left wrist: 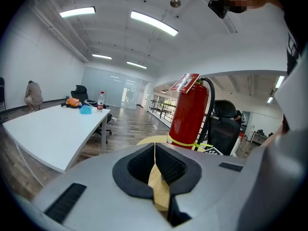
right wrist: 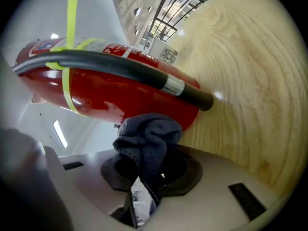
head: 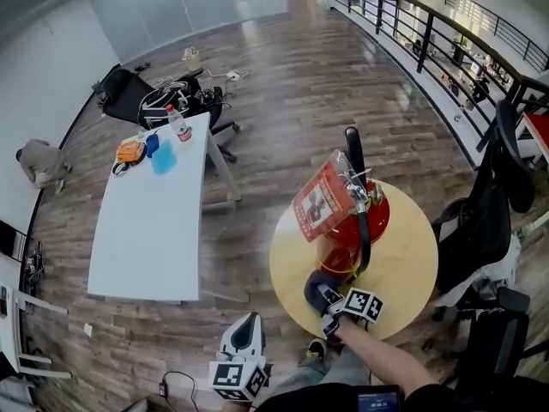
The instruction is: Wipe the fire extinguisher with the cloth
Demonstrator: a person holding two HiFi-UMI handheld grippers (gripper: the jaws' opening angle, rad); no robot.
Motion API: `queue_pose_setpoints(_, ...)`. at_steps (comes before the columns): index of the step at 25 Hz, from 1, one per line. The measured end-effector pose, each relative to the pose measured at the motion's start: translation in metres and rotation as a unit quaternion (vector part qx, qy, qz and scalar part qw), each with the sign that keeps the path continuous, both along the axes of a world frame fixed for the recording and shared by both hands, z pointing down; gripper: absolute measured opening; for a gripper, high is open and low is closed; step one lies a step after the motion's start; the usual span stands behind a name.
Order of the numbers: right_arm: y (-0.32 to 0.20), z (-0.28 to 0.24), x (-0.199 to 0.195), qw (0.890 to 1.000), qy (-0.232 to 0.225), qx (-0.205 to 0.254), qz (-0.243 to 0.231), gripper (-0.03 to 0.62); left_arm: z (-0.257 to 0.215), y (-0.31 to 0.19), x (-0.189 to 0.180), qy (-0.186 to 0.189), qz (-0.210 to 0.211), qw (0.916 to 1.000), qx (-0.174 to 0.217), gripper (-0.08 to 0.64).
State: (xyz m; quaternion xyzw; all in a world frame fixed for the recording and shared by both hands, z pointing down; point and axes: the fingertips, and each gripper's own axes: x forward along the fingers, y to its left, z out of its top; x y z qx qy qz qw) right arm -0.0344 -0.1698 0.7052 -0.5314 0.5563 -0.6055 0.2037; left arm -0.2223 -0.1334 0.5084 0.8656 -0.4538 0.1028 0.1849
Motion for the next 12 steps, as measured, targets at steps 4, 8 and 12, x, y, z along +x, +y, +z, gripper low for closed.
queue_pose_setpoints(4,-0.009,-0.043,-0.008,0.998,-0.042,0.031,0.038,0.097,-0.008,-0.003,-0.001,0.010,-0.004,0.9999,0.009,0.025)
queue_pose_setpoints(8,-0.016,-0.125,-0.017,0.994,-0.065,0.089,0.021,0.097,-0.017,-0.003,0.005,0.028,-0.002,0.9994,0.020,0.025)
queue_pose_setpoints(12,-0.024,-0.223,-0.023,0.986,-0.062,0.152,0.015,0.097,-0.032,-0.002,0.015,0.046,0.010,0.9981,0.038,0.025)
